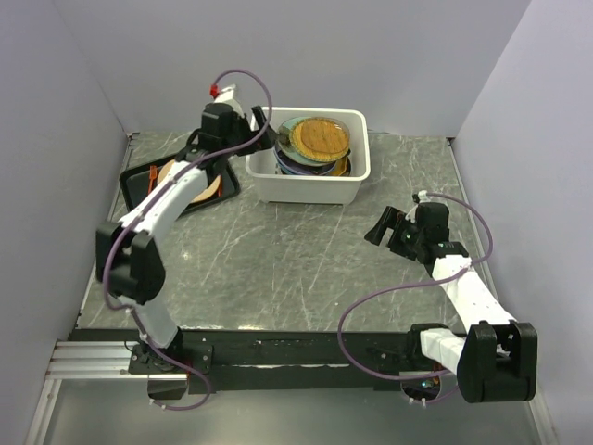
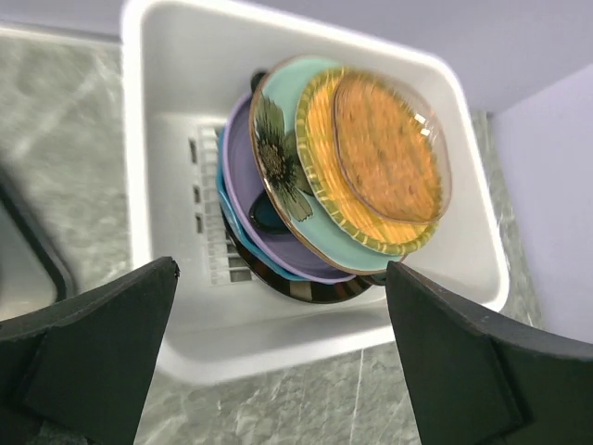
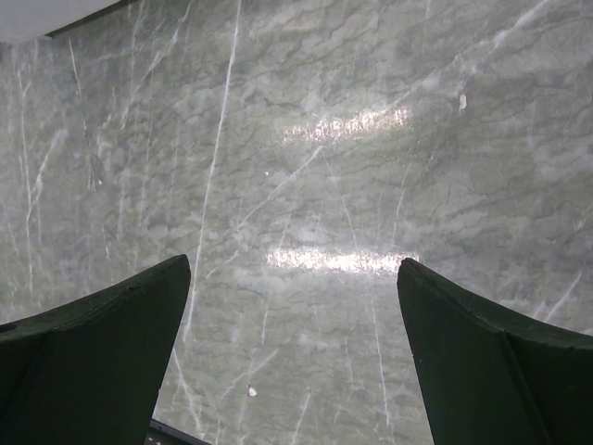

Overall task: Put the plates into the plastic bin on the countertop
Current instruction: Place the plate in the plastic bin, then reset both arms

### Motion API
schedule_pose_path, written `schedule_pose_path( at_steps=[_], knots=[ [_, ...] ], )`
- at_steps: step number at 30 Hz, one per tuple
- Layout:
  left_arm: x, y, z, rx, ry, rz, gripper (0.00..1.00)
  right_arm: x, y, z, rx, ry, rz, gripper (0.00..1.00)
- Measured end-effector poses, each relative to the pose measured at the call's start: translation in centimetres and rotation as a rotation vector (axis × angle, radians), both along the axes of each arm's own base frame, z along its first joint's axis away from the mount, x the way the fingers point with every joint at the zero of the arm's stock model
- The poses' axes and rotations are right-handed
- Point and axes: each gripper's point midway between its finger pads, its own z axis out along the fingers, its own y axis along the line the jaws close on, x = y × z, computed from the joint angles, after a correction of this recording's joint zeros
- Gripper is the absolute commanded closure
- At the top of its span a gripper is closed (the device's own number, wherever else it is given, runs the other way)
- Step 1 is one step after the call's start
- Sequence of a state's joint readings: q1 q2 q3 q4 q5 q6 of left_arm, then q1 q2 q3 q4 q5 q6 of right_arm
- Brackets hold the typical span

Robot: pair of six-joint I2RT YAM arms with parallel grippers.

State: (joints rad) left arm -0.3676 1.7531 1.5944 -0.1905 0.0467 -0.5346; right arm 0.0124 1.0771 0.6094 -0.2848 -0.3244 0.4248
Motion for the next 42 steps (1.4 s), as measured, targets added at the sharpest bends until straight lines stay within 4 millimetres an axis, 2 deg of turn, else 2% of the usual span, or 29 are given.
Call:
schedule_pose_path(
  at_steps=[4,6,8,16,20,27,35,42],
  knots=[
    [-2.0,2.2,3.3,0.02,-0.079,0.061,0.01,0.7,0.2,0.2,0.007,0.005,0.006,0.0],
    [-2.7,3.2,3.9,0.034,-0.098,0.094,0.01,1.0,0.2,0.1,0.011,0.008,0.009,0.0],
    [-3.2,4.0,3.7,0.046,-0.099,0.122,0.01,1.1,0.3,0.0,0.013,0.017,0.012,0.0],
    [-5.3,7.7,-3.3,0.136,0.033,0.216,0.01,1.2,0.4,-0.6,0.018,0.036,0.016,0.0],
    [-5.7,9.1,-4.9,0.159,0.062,0.245,0.01,1.2,0.4,-0.8,0.018,0.043,0.015,0.0],
    [-6.5,10.6,-5.6,0.168,0.062,0.285,0.01,1.2,0.4,-0.8,0.018,0.044,0.016,0.0],
    [-8.4,12.0,-11.0,0.184,0.167,0.312,0.01,1.2,0.4,-1.3,0.017,0.059,0.015,0.0],
    [-10.0,12.4,-14.0,0.189,0.226,0.32,0.01,1.2,0.4,-1.3,0.018,0.061,0.016,0.0]
  ],
)
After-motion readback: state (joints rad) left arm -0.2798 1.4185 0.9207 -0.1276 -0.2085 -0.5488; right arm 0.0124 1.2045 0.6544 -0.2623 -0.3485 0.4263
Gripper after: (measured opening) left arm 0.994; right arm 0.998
